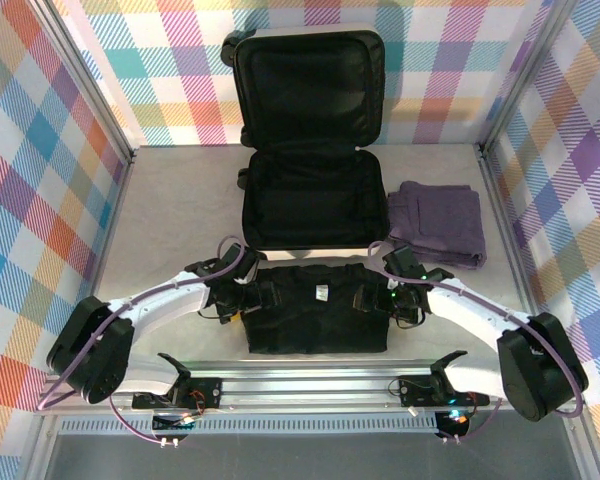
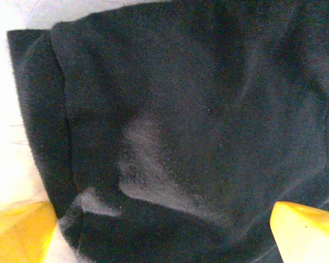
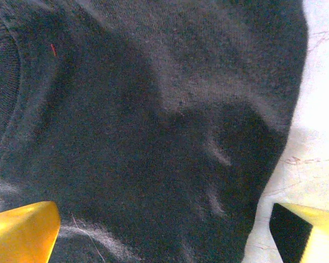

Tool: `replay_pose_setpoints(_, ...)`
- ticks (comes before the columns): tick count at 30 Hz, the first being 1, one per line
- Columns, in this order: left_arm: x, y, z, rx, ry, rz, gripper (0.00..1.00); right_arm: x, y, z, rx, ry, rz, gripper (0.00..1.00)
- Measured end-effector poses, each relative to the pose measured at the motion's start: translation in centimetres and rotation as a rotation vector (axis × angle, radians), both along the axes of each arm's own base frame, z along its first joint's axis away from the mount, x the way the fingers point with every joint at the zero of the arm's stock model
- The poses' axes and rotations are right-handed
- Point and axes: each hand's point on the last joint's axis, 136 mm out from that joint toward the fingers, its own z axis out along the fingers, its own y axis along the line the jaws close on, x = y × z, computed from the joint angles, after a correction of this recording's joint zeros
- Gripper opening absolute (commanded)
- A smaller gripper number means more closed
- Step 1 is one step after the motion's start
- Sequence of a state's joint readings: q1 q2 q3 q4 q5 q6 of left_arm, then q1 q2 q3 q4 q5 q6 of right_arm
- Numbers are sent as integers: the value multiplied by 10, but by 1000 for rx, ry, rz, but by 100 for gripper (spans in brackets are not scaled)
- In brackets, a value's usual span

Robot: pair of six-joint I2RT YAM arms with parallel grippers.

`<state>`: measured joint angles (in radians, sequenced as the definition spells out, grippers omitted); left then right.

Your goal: Pack the luggage

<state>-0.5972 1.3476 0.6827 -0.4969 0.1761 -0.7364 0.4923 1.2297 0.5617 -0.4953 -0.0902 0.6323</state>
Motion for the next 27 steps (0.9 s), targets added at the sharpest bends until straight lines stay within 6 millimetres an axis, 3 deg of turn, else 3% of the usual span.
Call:
replay_pose_setpoints(5, 1, -10, -5, -13, 0, -22, 100, -1, 3, -2, -36, 3, 17, 99)
replay_pose_setpoints(15, 11, -49, -2, -47, -33, -103, 100, -2, 14, -4, -113, 12, 79, 99)
replay_pose_setpoints(20, 11, -55, -3, -40, -36, -118, 100, -3, 19, -5, -141, 6, 110, 100)
replay_pose_setpoints(27, 12, -60, -4, -30, -40, -126, 99, -2, 31, -6, -144, 8, 142, 91)
